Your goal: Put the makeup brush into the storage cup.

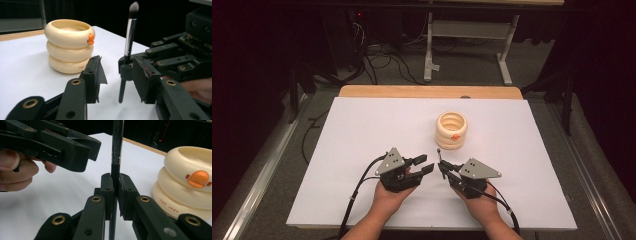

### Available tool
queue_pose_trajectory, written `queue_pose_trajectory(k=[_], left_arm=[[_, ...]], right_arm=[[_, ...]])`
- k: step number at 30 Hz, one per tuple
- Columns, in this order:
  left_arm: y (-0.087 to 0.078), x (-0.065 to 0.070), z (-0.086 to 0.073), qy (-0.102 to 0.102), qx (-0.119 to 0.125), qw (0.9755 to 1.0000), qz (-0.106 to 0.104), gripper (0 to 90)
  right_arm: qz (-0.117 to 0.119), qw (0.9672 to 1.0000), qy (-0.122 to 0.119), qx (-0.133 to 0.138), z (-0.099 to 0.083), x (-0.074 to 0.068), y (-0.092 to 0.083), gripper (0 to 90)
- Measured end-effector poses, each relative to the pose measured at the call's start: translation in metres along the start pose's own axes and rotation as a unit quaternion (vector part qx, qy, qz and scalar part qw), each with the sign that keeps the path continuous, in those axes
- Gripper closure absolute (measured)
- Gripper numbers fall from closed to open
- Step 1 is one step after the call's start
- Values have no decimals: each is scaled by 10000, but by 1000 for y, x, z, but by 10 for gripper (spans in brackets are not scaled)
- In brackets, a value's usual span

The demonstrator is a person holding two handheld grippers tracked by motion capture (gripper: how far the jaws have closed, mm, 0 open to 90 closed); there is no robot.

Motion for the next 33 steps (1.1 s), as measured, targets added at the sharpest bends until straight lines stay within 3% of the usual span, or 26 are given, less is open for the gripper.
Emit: queue_pose_trajectory(k=[22,33], left_arm=[[0,-8,-5,-34,-125,9998,166,440],[-10,-19,-6,-105,-230,9992,311,327]], right_arm=[[-228,9995,112,171,4,18,-13,860],[-385,9989,130,240,5,31,-21,861]])
Point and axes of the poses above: each handheld gripper's, and its own axes: y roughly forward along the jaws, z roughly out of its top, x roughly to its right, the point moved 7 cm from there along y, roughly forward along the jaws
